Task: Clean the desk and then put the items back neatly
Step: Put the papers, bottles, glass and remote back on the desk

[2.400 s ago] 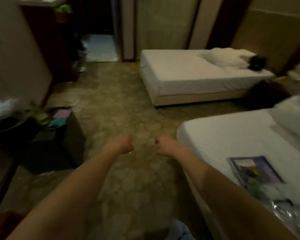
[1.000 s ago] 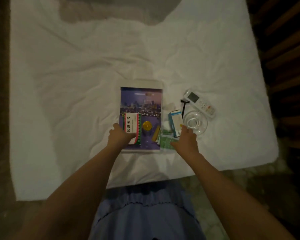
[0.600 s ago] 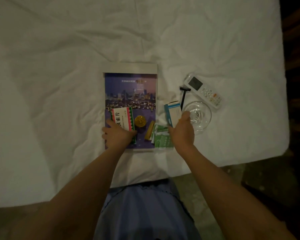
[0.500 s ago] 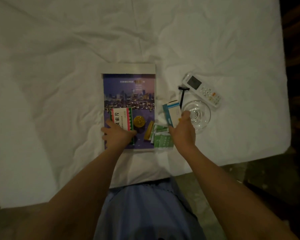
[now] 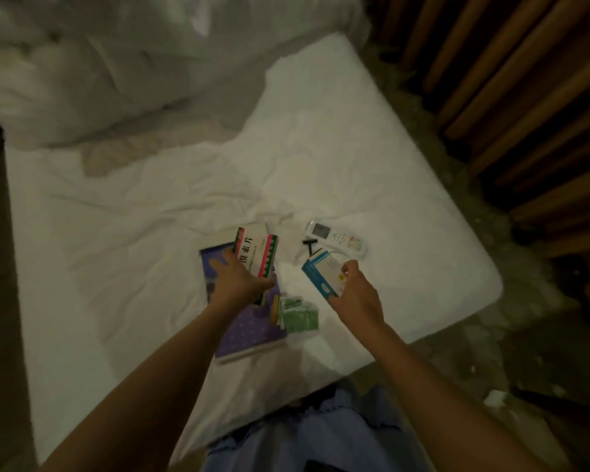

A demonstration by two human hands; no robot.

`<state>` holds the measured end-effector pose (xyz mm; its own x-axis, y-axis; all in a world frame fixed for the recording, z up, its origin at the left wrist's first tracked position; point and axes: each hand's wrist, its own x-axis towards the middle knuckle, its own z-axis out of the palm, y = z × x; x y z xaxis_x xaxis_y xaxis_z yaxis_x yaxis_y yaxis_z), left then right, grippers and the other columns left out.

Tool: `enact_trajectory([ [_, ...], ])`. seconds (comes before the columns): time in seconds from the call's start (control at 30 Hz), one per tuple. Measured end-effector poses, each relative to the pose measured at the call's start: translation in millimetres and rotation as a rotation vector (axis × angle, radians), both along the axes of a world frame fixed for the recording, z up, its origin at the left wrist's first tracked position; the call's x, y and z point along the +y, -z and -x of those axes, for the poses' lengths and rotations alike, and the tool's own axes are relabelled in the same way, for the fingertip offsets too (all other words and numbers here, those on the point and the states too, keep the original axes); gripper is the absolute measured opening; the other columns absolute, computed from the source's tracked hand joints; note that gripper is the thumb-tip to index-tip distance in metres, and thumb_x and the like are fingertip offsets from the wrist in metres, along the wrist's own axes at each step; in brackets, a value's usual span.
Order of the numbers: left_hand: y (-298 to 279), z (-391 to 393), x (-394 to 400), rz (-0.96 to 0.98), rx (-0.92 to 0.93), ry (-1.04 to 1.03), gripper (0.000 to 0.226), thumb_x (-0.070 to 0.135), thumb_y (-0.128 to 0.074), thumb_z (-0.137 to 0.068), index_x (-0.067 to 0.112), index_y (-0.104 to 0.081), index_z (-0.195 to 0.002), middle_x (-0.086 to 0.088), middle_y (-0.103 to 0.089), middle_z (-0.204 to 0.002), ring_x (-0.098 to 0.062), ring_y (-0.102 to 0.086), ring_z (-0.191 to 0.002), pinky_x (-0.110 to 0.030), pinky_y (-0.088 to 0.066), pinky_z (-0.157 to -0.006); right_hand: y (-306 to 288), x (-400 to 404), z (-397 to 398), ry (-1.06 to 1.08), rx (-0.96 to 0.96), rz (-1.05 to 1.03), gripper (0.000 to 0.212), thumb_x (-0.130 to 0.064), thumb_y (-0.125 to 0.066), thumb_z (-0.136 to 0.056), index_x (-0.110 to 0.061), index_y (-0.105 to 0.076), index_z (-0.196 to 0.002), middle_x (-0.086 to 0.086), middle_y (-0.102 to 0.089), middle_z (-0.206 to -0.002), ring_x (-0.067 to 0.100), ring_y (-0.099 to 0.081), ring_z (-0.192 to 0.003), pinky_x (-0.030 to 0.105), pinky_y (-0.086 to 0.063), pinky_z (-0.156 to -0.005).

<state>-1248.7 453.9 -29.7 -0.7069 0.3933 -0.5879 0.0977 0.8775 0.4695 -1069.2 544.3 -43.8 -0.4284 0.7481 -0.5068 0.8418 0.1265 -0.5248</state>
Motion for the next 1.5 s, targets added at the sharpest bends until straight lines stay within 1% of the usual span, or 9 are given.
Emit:
enact_trajectory([
  [0.17,-48,-58,37,-0.151,0.03,0.381,0.091,0.021,-0.083,-0.066,0.004,-0.025,-0.134,-0.018,-0.026,-0.13,-0.038,-0.044,-0.117,-0.042,-0.043,-0.096,-51,-13,-77,0.138,0.038,-0.133,0.046,-0.024,-0.069,-0.084,-0.012,-0.04,-0.119,0.01,-0.056,-0.122,0.027,-0.058,-0.103,0.03,-0.048,-0.073],
  [0.33,-92,-161,60,-0.222,0.034,0.723,0.091,0.024,-0.081,-0.069,0.008,-0.022,-0.135,-0.015,-0.025,-0.128,-0.034,-0.047,-0.112,-0.035,-0.044,-0.086,-92,-49,-185,0.388,0.01,-0.166,0.049,-0.022,-0.066,-0.087,-0.011,-0.038,-0.125,0.014,-0.053,-0.127,0.028,-0.055,-0.111,0.037,-0.05,-0.085],
  [0.4,-107,-213,65,-0.237,0.017,0.864,0.09,0.025,-0.08,-0.07,0.01,-0.021,-0.136,-0.014,-0.025,-0.128,-0.032,-0.048,-0.111,-0.034,-0.044,-0.083,-106,-70,-233,0.534,0.001,-0.179,0.048,-0.021,-0.065,-0.088,-0.011,-0.039,-0.128,0.013,-0.053,-0.13,0.028,-0.054,-0.115,0.036,-0.047,-0.088],
  [0.57,-146,-371,58,-0.288,-0.027,1.212,0.099,0.03,-0.08,-0.07,0.014,-0.015,-0.142,-0.014,-0.022,-0.139,-0.032,-0.041,-0.125,-0.042,-0.044,-0.098,-132,-131,-361,0.858,-0.053,-0.284,0.055,-0.025,-0.073,-0.08,-0.02,-0.041,-0.125,0.008,-0.057,-0.128,0.027,-0.058,-0.11,0.042,-0.053,-0.085],
  [0.7,-167,-511,38,-0.361,-0.066,1.465,0.096,0.023,-0.081,-0.069,0.015,-0.019,-0.141,-0.012,-0.023,-0.139,-0.029,-0.039,-0.124,-0.035,-0.042,-0.094,-151,-179,-467,1.068,-0.109,-0.338,0.054,-0.025,-0.074,-0.078,-0.019,-0.043,-0.122,0.005,-0.057,-0.127,0.026,-0.057,-0.111,0.039,-0.051,-0.085],
  [0.87,-184,-691,-11,-0.372,-0.054,1.776,0.103,0.028,-0.08,-0.071,0.012,-0.011,-0.146,-0.015,-0.018,-0.143,-0.032,-0.037,-0.126,-0.037,-0.039,-0.099,-171,-271,-604,1.302,-0.225,-0.374,0.051,-0.022,-0.071,-0.082,-0.019,-0.043,-0.124,0.005,-0.056,-0.127,0.024,-0.056,-0.112,0.037,-0.049,-0.085],
  [1.07,-195,-861,-108,-0.403,-0.098,2.167,0.101,0.028,-0.078,-0.074,0.013,-0.009,-0.146,-0.015,-0.015,-0.145,-0.033,-0.037,-0.127,-0.037,-0.041,-0.098,-183,-406,-707,1.681,-0.201,-0.408,0.048,-0.018,-0.071,-0.082,-0.024,-0.043,-0.121,0.004,-0.054,-0.127,0.023,-0.054,-0.111,0.037,-0.052,-0.087],
  [1.27,-185,-990,-210,-0.374,-0.144,2.527,0.098,0.027,-0.079,-0.073,0.014,-0.012,-0.143,-0.015,-0.021,-0.137,-0.034,-0.041,-0.121,-0.037,-0.045,-0.092,-170,-507,-764,1.959,-0.3,-0.311,0.043,-0.017,-0.068,-0.084,-0.023,-0.042,-0.117,0.005,-0.053,-0.132,0.023,-0.05,-0.118,0.034,-0.053,-0.084],
  [1.5,-145,-1130,-269,-0.272,-0.169,2.737,0.095,0.022,-0.079,-0.073,0.016,-0.014,-0.143,-0.015,-0.02,-0.138,-0.034,-0.042,-0.121,-0.041,-0.049,-0.091,-138,-551,-861,2.162,-0.379,-0.211,0.044,-0.018,-0.07,-0.083,-0.022,-0.043,-0.117,0.003,-0.055,-0.128,0.02,-0.054,-0.115,0.032,-0.055,-0.083],
])
